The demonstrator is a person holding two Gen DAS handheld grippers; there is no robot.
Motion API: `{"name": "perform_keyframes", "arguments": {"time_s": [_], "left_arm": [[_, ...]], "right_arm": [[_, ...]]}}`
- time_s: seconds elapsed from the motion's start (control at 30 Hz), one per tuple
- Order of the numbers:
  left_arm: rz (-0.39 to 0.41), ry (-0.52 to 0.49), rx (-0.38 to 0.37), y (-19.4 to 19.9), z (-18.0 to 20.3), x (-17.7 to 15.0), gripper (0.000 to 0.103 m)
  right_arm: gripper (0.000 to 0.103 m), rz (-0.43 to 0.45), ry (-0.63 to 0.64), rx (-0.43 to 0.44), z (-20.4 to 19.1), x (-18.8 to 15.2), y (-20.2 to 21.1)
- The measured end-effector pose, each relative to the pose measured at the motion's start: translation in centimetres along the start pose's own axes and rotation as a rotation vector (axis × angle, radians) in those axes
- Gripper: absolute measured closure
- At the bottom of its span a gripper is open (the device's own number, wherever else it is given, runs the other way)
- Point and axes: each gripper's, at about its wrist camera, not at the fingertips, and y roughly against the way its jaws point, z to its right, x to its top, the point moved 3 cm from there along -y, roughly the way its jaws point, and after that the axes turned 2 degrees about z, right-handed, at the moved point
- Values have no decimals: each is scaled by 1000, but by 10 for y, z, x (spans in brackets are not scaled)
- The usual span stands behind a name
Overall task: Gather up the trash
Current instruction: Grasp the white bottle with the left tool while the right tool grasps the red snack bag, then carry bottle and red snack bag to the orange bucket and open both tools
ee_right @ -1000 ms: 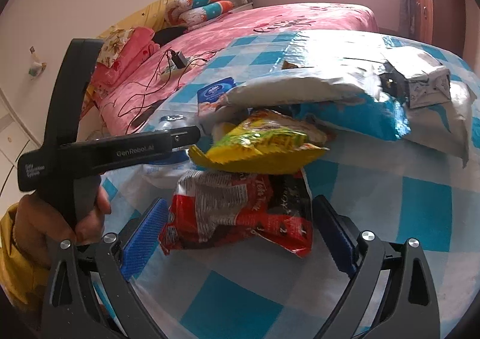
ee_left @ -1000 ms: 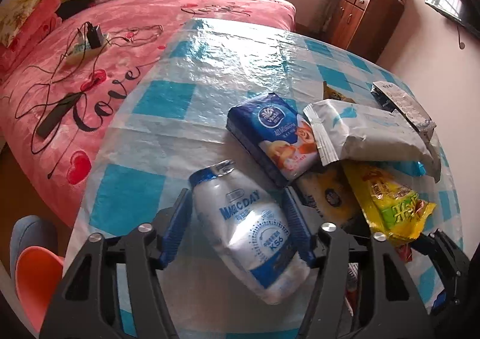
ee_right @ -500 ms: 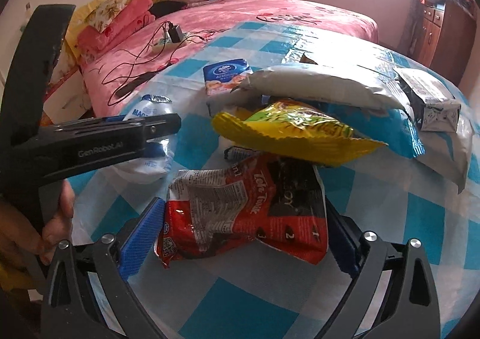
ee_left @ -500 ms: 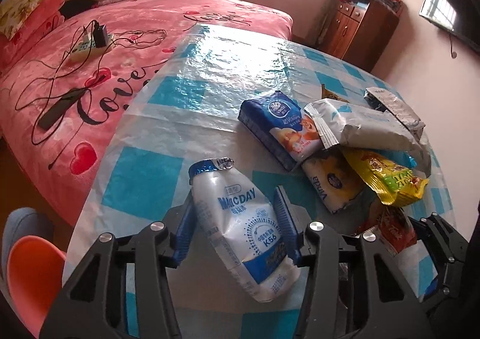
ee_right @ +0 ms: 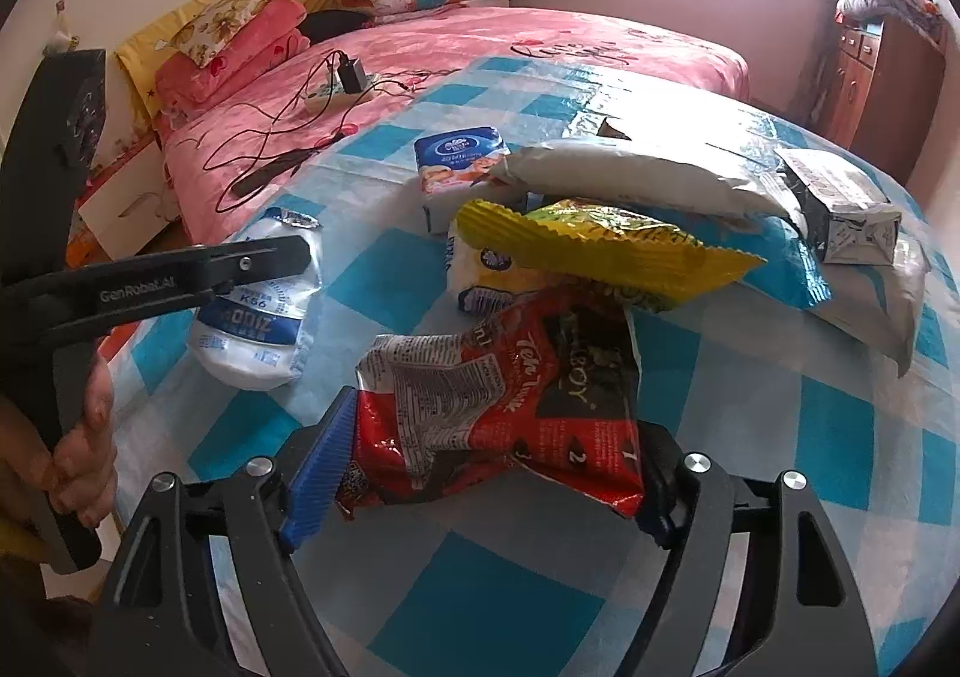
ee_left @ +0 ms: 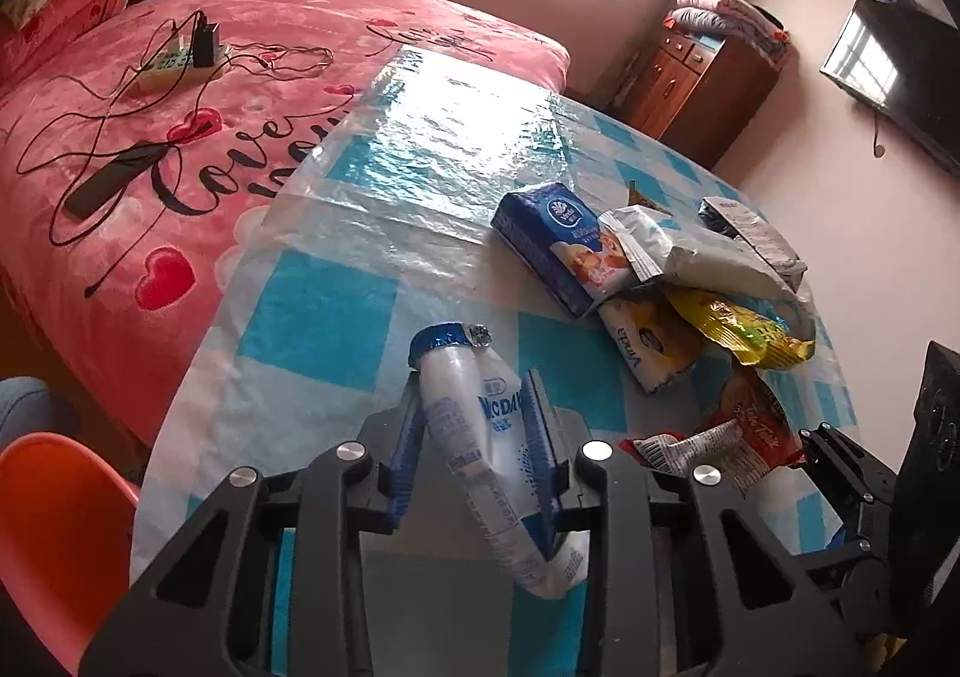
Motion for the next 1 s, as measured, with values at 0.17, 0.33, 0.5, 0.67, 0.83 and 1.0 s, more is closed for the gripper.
{"name": "perform_keyframes", "arguments": {"time_s": [0.17, 0.33, 0.5, 0.67, 0.83, 1.0], "left_arm": [[8, 30, -43, 11, -9, -5, 75], [9, 42, -77, 20, -13, -13, 76], [10, 75, -116, 29, -19, -22, 78], [30, 95, -141, 44, -26, -24, 81], [46, 120, -161, 55, -38, -27, 81], [71, 139, -171, 69, -49, -29, 81]], "right_arm": [[25, 15, -20, 2, -2, -6, 10], [25, 33, -40, 9, -5, -11, 21], [25, 44, -59, 25, -9, -13, 31], [25, 59, -55, 52, -21, -11, 42], [25, 60, -29, 78, -40, -10, 45], [25, 49, -7, 129, -61, -9, 43]]}}
